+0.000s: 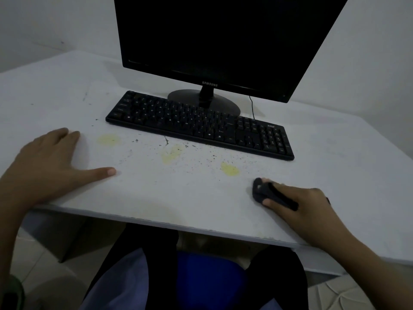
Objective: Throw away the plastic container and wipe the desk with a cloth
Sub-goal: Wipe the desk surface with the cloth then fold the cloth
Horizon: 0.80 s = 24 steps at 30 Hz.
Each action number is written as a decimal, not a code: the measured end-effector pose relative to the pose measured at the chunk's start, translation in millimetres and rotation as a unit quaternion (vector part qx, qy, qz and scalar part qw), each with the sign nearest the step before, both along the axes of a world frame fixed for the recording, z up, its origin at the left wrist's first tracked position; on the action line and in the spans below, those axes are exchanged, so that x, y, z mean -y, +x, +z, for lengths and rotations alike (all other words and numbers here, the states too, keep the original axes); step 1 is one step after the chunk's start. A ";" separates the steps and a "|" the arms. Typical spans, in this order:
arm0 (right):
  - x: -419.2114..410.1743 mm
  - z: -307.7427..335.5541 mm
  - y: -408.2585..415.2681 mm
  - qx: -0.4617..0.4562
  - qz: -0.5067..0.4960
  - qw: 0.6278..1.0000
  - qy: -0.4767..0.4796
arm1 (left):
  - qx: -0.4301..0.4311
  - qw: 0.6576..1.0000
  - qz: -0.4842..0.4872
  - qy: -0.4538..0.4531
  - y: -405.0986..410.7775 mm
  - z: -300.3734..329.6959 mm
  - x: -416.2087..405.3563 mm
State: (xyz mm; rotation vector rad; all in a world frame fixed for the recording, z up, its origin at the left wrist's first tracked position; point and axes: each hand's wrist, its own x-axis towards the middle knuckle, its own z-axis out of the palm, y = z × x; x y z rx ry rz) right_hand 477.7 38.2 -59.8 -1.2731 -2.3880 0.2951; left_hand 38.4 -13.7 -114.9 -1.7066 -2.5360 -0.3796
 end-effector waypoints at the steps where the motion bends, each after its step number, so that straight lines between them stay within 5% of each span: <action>1: -1.8 0.2 5.2 0.015 -0.012 1.000 0.015 | -0.003 1.000 -0.003 -0.003 -1.5 -0.8 -1.2; 5: -30.1 -0.4 -0.8 0.034 -0.091 0.994 0.058 | 0.012 1.000 0.001 0.008 0.8 0.2 -1.2; 11: -15.5 -5.5 -15.9 -0.008 0.004 0.999 0.044 | 0.039 0.999 0.004 0.007 12.6 9.5 5.8; 16: -31.7 -9.2 -7.8 0.019 -0.046 0.993 0.110 | 0.043 0.999 0.000 0.005 16.0 13.1 6.8; 24: -54.4 -6.8 -56.6 -0.086 -0.068 0.993 0.038 | 0.064 0.998 -0.001 0.001 17.3 15.2 8.9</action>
